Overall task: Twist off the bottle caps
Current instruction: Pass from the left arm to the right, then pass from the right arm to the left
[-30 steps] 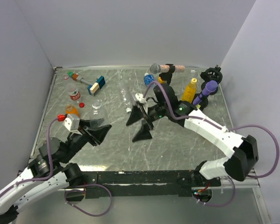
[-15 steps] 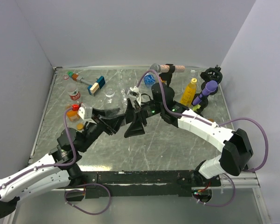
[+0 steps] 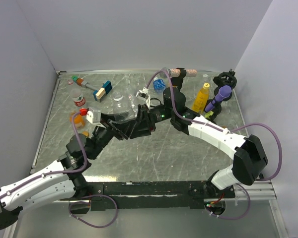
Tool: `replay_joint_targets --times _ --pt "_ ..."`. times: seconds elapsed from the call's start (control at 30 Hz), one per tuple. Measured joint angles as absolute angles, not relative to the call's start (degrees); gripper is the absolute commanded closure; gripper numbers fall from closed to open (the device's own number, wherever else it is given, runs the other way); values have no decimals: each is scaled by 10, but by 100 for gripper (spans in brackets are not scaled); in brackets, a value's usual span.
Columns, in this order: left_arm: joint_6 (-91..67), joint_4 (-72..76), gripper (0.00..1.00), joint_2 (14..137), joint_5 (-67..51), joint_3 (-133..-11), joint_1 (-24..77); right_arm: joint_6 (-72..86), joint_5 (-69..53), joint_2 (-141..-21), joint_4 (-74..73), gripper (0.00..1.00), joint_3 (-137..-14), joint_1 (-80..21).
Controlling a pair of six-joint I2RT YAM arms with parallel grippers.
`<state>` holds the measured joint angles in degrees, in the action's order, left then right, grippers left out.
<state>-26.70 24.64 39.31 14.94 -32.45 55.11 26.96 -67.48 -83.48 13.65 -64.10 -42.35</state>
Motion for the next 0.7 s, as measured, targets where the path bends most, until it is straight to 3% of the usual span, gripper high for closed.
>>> replay_joint_targets --times 0.03,0.23,0.33,0.57,0.7 --pt "-264 240 1 388 150 -325 551 267 -674 -834 134 68 -638 -423" --pt "-263 133 3 308 169 -352 551 186 -665 -821 62 69 -633 -420" --pt "-255 37 3 284 168 -425 551 121 -654 -807 15 69 -633 -420" --pt "-261 -93 1 318 144 -581 550 17 -644 -798 -62 69 -634 -420" --pt "-280 -159 8 370 128 -628 551 -10 -643 -798 -83 69 -634 -420"
